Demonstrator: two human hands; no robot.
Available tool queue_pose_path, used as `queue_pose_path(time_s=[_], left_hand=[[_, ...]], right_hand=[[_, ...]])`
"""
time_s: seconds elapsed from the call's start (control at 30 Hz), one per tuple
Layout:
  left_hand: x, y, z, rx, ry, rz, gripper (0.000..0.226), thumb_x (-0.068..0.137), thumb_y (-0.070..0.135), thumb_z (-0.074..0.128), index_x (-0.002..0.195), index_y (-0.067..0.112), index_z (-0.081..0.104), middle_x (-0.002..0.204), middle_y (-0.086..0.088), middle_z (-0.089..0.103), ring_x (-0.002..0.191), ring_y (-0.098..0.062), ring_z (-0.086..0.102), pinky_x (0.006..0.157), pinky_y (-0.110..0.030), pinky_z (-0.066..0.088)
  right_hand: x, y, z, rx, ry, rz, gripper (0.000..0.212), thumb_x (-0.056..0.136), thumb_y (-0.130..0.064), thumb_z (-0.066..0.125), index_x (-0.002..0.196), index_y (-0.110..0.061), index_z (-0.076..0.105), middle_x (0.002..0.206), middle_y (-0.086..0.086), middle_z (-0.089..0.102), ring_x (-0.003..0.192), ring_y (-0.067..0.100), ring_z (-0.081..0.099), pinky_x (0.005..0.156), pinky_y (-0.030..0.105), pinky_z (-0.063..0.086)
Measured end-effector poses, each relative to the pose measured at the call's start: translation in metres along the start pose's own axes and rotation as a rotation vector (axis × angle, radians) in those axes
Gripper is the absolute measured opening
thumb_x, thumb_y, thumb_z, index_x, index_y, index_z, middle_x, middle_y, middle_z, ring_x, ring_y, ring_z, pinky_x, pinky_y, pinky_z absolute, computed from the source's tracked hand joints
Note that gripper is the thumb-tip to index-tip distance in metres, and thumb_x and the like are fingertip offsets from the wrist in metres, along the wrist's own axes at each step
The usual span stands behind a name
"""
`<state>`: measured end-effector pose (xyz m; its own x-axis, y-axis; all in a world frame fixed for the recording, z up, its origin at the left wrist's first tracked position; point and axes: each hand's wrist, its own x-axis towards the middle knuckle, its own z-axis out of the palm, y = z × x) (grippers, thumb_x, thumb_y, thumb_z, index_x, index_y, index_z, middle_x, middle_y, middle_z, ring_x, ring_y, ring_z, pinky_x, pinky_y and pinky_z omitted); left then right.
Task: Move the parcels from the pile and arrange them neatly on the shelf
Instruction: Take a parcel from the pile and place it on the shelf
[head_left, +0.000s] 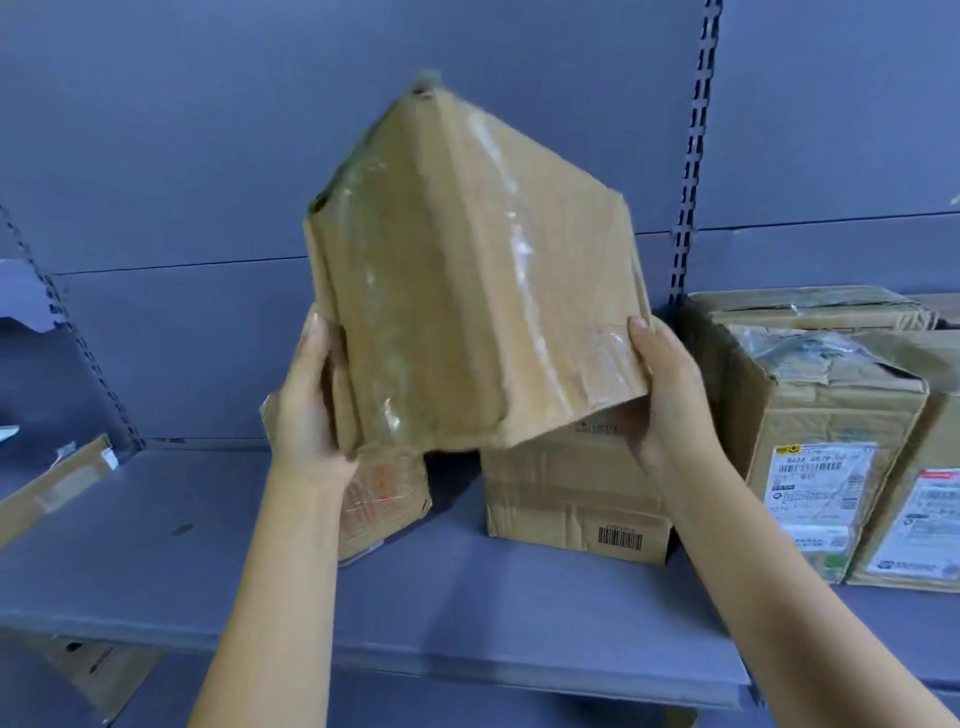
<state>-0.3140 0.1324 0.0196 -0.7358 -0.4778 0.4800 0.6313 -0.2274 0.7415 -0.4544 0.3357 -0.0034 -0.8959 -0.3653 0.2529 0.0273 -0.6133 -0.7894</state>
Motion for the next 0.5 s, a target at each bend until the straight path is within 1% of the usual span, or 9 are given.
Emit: queue_pose_path(time_s=[0.07, 0.1, 0.13, 0.2, 0.23, 0.27, 0.33, 0.4, 0.5], left_hand=[[-0.003, 0.006, 0.009, -0.024, -0.148, 0.024, 0.066, 0.072, 0.052, 0.074, 0.125, 0.014, 0.06, 0.118, -0.004, 0.064, 0.113, -0.022, 0.058, 0.099, -0.042, 0.044], [-0.005, 0.007, 0.015, -0.009, -0.184, 0.045, 0.055, 0.075, 0.048, 0.072, 0.119, 0.017, 0.065, 0.116, -0.002, 0.066, 0.113, -0.021, 0.058, 0.102, -0.041, 0.042], [-0.006, 0.006, 0.018, 0.03, -0.165, 0.066, 0.05, 0.076, 0.043, 0.072, 0.119, 0.018, 0.065, 0.118, -0.001, 0.066, 0.116, -0.02, 0.057, 0.104, -0.04, 0.041], [-0.005, 0.001, 0.024, 0.151, -0.056, 0.093, 0.053, 0.081, 0.025, 0.07, 0.13, 0.011, 0.054, 0.128, -0.007, 0.06, 0.12, -0.023, 0.054, 0.106, -0.04, 0.041], [-0.004, -0.002, 0.025, 0.187, 0.003, 0.078, 0.053, 0.083, 0.017, 0.065, 0.133, 0.011, 0.05, 0.133, -0.009, 0.056, 0.122, -0.024, 0.053, 0.107, -0.04, 0.04], [-0.002, -0.007, 0.024, 0.199, 0.061, 0.046, 0.053, 0.082, 0.016, 0.061, 0.133, 0.015, 0.05, 0.139, -0.008, 0.052, 0.123, -0.023, 0.053, 0.107, -0.04, 0.039], [-0.003, -0.014, 0.02, 0.207, 0.111, -0.032, 0.058, 0.077, 0.028, 0.065, 0.133, 0.025, 0.05, 0.142, 0.001, 0.048, 0.114, -0.015, 0.058, 0.101, -0.034, 0.043], [-0.006, -0.021, 0.014, 0.203, 0.066, -0.115, 0.07, 0.074, 0.038, 0.07, 0.138, 0.032, 0.043, 0.14, 0.006, 0.052, 0.111, -0.015, 0.061, 0.098, -0.034, 0.045], [-0.008, -0.028, 0.01, 0.175, 0.072, -0.141, 0.068, 0.077, 0.034, 0.067, 0.138, 0.042, 0.037, 0.126, 0.011, 0.064, 0.109, -0.01, 0.065, 0.09, -0.032, 0.053]], right_hand=[[0.003, 0.003, 0.007, 0.156, 0.002, 0.192, 0.027, 0.097, -0.027, 0.05, 0.113, -0.013, 0.067, 0.1, 0.007, 0.073, 0.094, 0.027, 0.069, 0.081, 0.043, 0.056], [0.003, 0.006, 0.01, 0.231, 0.0, 0.277, 0.026, 0.095, -0.023, 0.05, 0.107, -0.011, 0.07, 0.096, 0.008, 0.074, 0.087, 0.025, 0.072, 0.074, 0.042, 0.06], [0.002, 0.009, 0.014, 0.3, -0.013, 0.345, 0.023, 0.09, -0.019, 0.053, 0.096, -0.011, 0.074, 0.092, 0.009, 0.075, 0.081, 0.025, 0.073, 0.07, 0.046, 0.06], [-0.004, 0.017, 0.02, 0.404, -0.026, 0.457, 0.024, 0.075, -0.018, 0.057, 0.073, -0.007, 0.079, 0.086, 0.012, 0.075, 0.072, 0.029, 0.074, 0.065, 0.053, 0.059], [-0.007, 0.022, 0.021, 0.435, -0.034, 0.516, 0.025, 0.074, -0.019, 0.059, 0.068, -0.004, 0.078, 0.086, 0.015, 0.075, 0.07, 0.032, 0.073, 0.06, 0.056, 0.058], [-0.01, 0.027, 0.022, 0.462, -0.05, 0.585, 0.024, 0.074, -0.018, 0.062, 0.071, 0.0, 0.077, 0.09, 0.018, 0.074, 0.072, 0.036, 0.073, 0.059, 0.058, 0.057], [-0.019, 0.034, 0.024, 0.515, -0.092, 0.713, 0.028, 0.068, -0.014, 0.071, 0.088, 0.006, 0.075, 0.105, 0.024, 0.07, 0.085, 0.043, 0.07, 0.068, 0.067, 0.051], [-0.027, 0.04, 0.024, 0.536, -0.109, 0.802, 0.04, 0.072, -0.017, 0.063, 0.102, 0.009, 0.068, 0.114, 0.029, 0.065, 0.09, 0.047, 0.066, 0.07, 0.068, 0.046], [-0.037, 0.047, 0.026, 0.562, -0.078, 0.869, 0.043, 0.078, -0.019, 0.054, 0.11, 0.008, 0.064, 0.116, 0.026, 0.064, 0.1, 0.044, 0.061, 0.07, 0.065, 0.047]])
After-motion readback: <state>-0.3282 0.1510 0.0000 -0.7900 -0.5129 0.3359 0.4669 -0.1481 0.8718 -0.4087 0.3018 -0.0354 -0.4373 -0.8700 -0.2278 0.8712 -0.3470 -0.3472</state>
